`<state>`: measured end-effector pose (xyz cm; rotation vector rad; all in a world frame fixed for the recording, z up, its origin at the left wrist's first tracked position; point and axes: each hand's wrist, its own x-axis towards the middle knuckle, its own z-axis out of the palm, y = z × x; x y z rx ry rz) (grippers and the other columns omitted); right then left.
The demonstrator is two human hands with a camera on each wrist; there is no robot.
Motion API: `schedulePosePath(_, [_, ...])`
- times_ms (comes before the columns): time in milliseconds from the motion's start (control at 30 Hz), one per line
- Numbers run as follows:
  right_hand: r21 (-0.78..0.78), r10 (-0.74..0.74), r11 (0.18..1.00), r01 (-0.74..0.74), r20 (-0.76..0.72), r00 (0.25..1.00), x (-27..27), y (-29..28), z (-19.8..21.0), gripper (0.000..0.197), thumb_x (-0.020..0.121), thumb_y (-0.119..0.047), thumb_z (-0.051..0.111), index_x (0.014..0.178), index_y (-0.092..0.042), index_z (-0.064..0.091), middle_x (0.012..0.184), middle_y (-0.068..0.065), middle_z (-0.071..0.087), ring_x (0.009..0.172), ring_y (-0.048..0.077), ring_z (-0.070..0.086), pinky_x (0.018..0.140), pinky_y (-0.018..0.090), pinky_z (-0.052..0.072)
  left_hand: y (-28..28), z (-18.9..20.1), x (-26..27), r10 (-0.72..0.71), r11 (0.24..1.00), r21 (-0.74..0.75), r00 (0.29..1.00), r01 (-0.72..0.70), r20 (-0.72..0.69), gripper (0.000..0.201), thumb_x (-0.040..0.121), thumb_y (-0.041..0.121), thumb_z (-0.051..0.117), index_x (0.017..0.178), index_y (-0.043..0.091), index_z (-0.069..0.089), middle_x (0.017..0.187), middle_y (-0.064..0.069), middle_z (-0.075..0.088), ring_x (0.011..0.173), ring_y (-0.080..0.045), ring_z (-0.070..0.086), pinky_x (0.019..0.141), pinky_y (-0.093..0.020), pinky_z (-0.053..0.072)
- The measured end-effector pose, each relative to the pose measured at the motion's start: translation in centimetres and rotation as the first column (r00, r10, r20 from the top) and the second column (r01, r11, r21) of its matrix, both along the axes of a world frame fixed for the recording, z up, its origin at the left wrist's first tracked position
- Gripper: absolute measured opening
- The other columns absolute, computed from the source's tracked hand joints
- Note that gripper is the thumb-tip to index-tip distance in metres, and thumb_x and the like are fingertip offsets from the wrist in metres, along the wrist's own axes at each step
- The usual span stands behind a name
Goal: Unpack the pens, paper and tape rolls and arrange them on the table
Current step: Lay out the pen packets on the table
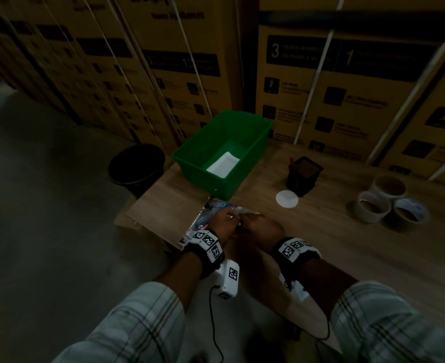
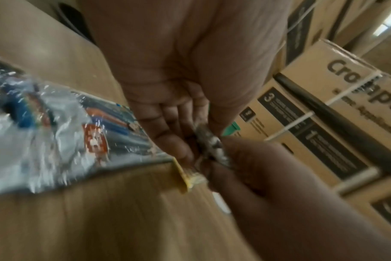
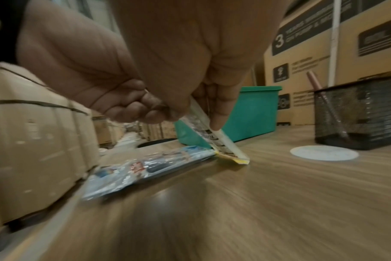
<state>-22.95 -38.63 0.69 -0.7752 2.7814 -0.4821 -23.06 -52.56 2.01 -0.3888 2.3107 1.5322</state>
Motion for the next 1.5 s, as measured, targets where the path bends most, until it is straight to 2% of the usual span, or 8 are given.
schedulePosePath(167, [0.011, -0.136, 0.991, 0.135, 0.037, 0.99, 0.1, -1.2, 0.4, 0.042, 0.093, -0.023, 0.05, 0.134, -0.013, 0.047, 0.141, 0.01, 0.049, 0.128, 0.026, 0.049, 0.105, 0.032, 0.038, -3.0, -2.0, -1.1, -0.181, 0.983, 0.01, 0.982, 0.182, -0.054, 0.016, 0.093, 0.008, 0.047, 0.085, 0.02, 0.054, 0.072, -0.004, 0.058, 0.061, -0.017, 0.052, 0.054, -0.024, 0.041])
schedulePosePath(267, [0.077, -0.211, 0.975, 0.207, 0.055, 0.976, 1.0, -2.1, 0.4, 0.037, 0.093, -0.015, 0.046, 0.13, -0.014, 0.051, 0.136, 0.01, 0.053, 0.121, 0.029, 0.053, 0.097, 0.035, 0.045, -5.4, -3.7, -1.4, -0.341, 0.923, -0.223, 0.935, 0.313, -0.096, 0.018, 0.093, 0.015, 0.052, 0.11, 0.01, 0.06, 0.102, -0.011, 0.066, 0.088, -0.025, 0.061, 0.076, -0.03, 0.049])
schedulePosePath(433, [0.103, -0.265, 0.96, 0.262, 0.02, 0.964, 2.1, -3.9, -1.1, 0.039, 0.093, -0.014, 0.045, 0.131, -0.012, 0.051, 0.141, 0.011, 0.047, 0.127, 0.03, 0.048, 0.104, 0.039, 0.043, -7.9, -6.3, -1.6, -0.686, 0.556, -0.687, 0.725, 0.468, -0.062, 0.048, 0.086, 0.032, 0.056, 0.133, 0.025, 0.051, 0.141, -0.009, 0.05, 0.13, -0.031, 0.045, 0.109, -0.042, 0.036])
schedulePosePath(600, [0.103, -0.259, 0.96, 0.259, -0.015, 0.966, 4.2, -4.8, -3.5, 0.046, 0.083, -0.028, 0.053, 0.123, -0.006, 0.061, 0.136, 0.019, 0.054, 0.125, 0.038, 0.052, 0.102, 0.047, 0.046, -8.0, -8.6, -0.3, -0.779, 0.337, -0.742, 0.614, 0.58, 0.126, 0.065, 0.09, 0.053, 0.046, 0.148, 0.042, 0.02, 0.161, -0.012, 0.0, 0.147, -0.04, -0.002, 0.115, -0.065, 0.008])
schedulePosePath(833, [0.176, -0.209, 0.963, 0.202, 0.021, 0.978, 5.6, -5.3, -5.8, 0.059, 0.074, -0.054, 0.04, 0.097, -0.011, 0.074, 0.101, 0.01, 0.073, 0.092, 0.029, 0.072, 0.064, 0.032, 0.061, -9.0, -8.1, -0.8, -0.786, 0.304, -0.756, 0.601, 0.58, 0.145, 0.058, 0.089, 0.038, 0.055, 0.142, 0.044, 0.032, 0.161, -0.009, -0.002, 0.147, -0.039, -0.004, 0.115, -0.061, 0.005])
schedulePosePath(1067, [0.118, -0.154, 0.981, 0.152, 0.005, 0.988, 6.6, -8.2, -6.9, 0.061, 0.051, -0.045, 0.087, 0.097, -0.008, 0.072, 0.104, 0.012, 0.072, 0.097, 0.032, 0.07, 0.071, 0.038, 0.06, -11.6, -8.0, -1.0, -0.766, 0.326, -0.754, 0.627, 0.57, 0.143, 0.057, 0.089, 0.043, 0.055, 0.141, 0.045, 0.033, 0.161, -0.006, -0.002, 0.148, -0.036, -0.004, 0.117, -0.057, 0.008])
schedulePosePath(1267, [0.104, -0.196, 0.977, 0.189, 0.067, 0.978, 6.6, -9.0, -7.2, 0.062, 0.074, -0.038, 0.073, 0.122, -0.002, 0.06, 0.128, 0.022, 0.059, 0.12, 0.041, 0.055, 0.1, 0.052, 0.046, -12.1, -7.7, -0.7, -0.777, 0.304, -0.767, 0.613, 0.566, 0.145, 0.064, 0.088, 0.043, 0.058, 0.144, 0.043, 0.028, 0.161, -0.008, -0.001, 0.147, -0.037, -0.001, 0.117, -0.059, 0.009])
schedulePosePath(1500, [0.167, -0.181, 0.97, 0.178, -0.001, 0.984, 7.0, -8.7, -7.0, 0.067, 0.07, -0.042, 0.076, 0.124, -0.006, 0.059, 0.129, 0.018, 0.06, 0.119, 0.039, 0.057, 0.094, 0.054, 0.05, -11.8, -6.6, 0.8, -0.779, 0.36, -0.781, 0.625, 0.51, 0.049, 0.055, 0.092, 0.035, 0.051, 0.143, 0.029, 0.032, 0.16, -0.013, 0.005, 0.148, -0.038, 0.001, 0.118, -0.056, 0.013])
